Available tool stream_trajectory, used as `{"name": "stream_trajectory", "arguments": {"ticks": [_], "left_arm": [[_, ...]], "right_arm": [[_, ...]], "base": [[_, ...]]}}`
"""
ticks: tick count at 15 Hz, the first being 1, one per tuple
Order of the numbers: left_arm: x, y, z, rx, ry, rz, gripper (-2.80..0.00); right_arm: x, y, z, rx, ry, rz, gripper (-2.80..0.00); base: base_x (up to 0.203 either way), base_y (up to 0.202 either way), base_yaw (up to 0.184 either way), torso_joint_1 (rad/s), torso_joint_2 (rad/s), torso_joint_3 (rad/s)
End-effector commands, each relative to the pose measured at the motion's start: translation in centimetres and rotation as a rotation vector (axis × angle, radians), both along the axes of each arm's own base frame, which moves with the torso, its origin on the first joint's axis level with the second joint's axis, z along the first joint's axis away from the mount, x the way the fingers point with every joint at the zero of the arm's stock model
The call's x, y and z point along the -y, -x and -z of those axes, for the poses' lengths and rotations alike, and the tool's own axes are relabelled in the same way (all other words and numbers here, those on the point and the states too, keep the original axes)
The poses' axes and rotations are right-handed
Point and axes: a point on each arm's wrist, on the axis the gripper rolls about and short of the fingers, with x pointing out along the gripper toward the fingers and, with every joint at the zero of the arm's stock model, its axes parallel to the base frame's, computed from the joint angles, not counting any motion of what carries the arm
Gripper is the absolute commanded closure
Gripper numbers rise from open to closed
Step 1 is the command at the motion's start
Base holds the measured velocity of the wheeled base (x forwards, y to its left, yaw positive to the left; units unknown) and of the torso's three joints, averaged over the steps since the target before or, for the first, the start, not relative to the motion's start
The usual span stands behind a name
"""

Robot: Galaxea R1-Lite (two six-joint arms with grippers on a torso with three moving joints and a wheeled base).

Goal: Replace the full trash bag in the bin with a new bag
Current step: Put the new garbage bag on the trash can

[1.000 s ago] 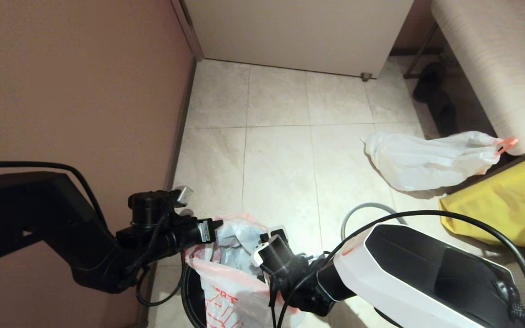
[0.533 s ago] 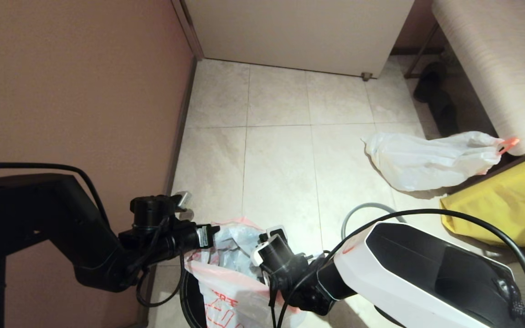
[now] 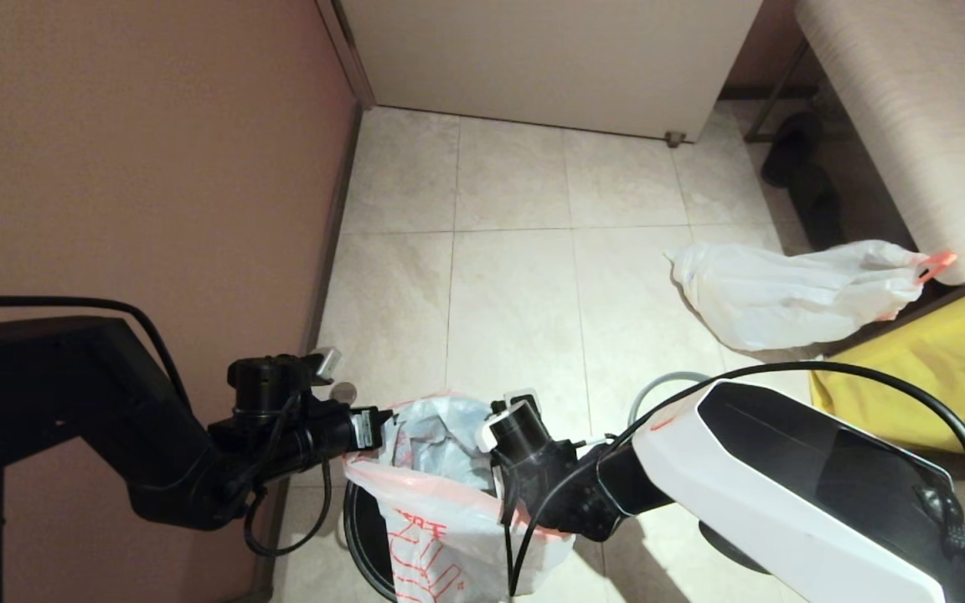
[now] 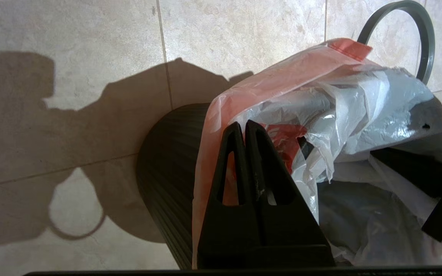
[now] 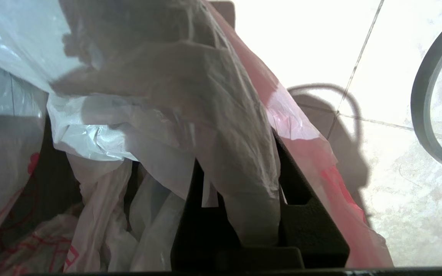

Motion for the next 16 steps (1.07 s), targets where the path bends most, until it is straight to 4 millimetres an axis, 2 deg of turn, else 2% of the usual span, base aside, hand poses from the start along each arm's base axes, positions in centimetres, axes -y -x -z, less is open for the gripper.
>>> {"name": "stream_trajectory", "arguments": {"ticks": [1,7,9,12,14,16], "left_arm": [[0.1,0.2,0.1,-0.003,-0.002,0.010,0.00],[0.3,0.3,0.3,-0.006,-0.011,0.023,0.00],[0.7,0.4,0.5,-0.012,-0.012,0.034,0.00],[0.7,0.5,0.3,-0.008,-0.012,0.035,0.00],[0.6,1.0,-1.6,0.038,-0.004,0.034,0.00],[0.4,2.3,-5.1,0.098,0.011,0.042,0.00]], "right_arm": [[0.1,-1.5,-1.6,0.068,-0.035,0.045,0.00],[0.1,-5.2,-4.3,0.188,-0.048,0.126,0.00],[0.0,-5.6,-5.0,0.214,-0.061,0.138,0.00],[-0.2,-5.8,-4.7,0.213,-0.035,0.124,0.00],[-0.3,-5.7,-4.9,0.218,-0.022,0.111,0.00],[-0.6,-5.5,-5.0,0.221,-0.003,0.093,0.00]], "base": [[0.000,0.000,0.000,0.000,0.00,0.000],[0.000,0.000,0.000,0.000,0.00,0.000],[0.000,0.000,0.000,0.000,0.00,0.000],[0.000,0.000,0.000,0.000,0.00,0.000],[0.000,0.000,0.000,0.000,0.00,0.000],[0.000,0.000,0.000,0.000,0.00,0.000]]}}
